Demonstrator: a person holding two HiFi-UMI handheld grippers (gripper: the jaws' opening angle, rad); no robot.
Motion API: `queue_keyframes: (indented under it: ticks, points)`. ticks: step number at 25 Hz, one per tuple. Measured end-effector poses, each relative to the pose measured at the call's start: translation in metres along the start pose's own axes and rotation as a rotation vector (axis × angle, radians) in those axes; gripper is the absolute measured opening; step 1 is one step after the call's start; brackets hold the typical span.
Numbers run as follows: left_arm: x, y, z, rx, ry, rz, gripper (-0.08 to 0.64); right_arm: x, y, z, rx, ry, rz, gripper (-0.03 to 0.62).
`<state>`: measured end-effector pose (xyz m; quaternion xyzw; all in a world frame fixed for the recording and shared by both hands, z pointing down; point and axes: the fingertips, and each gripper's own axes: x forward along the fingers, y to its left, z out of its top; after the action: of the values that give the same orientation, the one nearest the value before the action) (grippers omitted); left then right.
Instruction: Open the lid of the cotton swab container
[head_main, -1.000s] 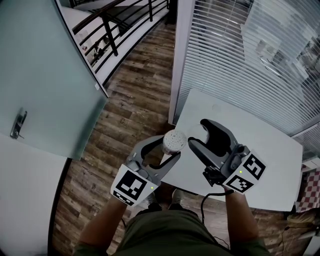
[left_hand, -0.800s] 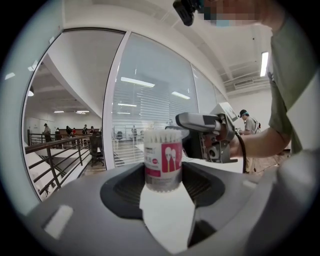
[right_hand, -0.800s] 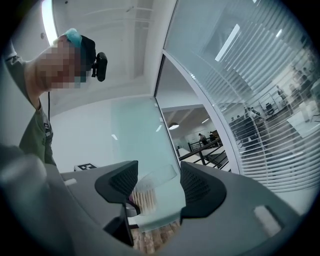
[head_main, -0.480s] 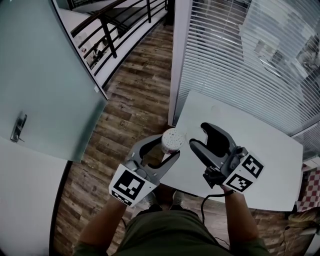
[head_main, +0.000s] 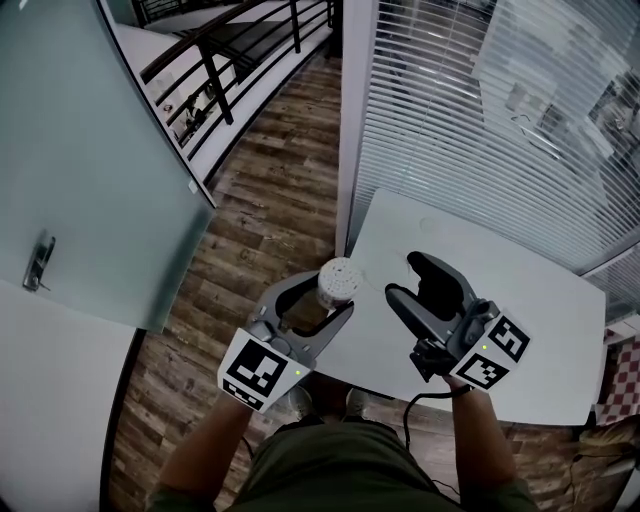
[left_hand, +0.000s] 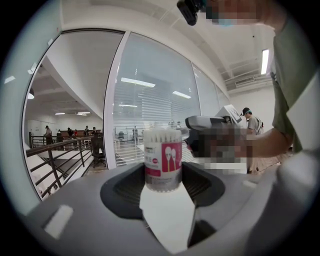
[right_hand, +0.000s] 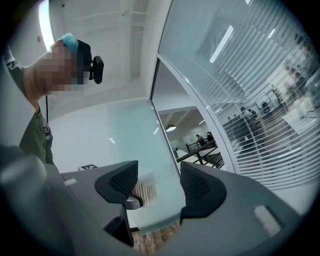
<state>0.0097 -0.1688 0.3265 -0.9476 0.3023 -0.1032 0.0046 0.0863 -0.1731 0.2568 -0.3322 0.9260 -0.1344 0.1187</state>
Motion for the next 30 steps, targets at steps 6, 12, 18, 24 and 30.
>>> queue_keyframes:
  ticks: [6,12,18,24,30]
  points:
    - [0.003,0.004,0.003,0.004,0.002,0.018,0.239,-0.014,-0.002,0.004,-0.006,0.025,-0.003,0.276]
    - [0.004,0.006,0.002,0.003,-0.001,0.034,0.239,-0.027,-0.001,-0.002,-0.004,0.058,0.011,0.262]
    - [0.001,0.006,0.006,-0.004,-0.003,0.05,0.239,-0.039,-0.002,-0.006,0.016,0.077,0.007,0.213]
    - [0.0,0.004,0.0,-0.013,0.001,0.059,0.239,-0.044,-0.006,-0.013,0.042,0.075,0.002,0.09]
    - [-0.004,0.001,-0.001,-0.02,0.008,0.067,0.239,-0.046,-0.003,-0.019,0.045,0.083,0.015,0.015]
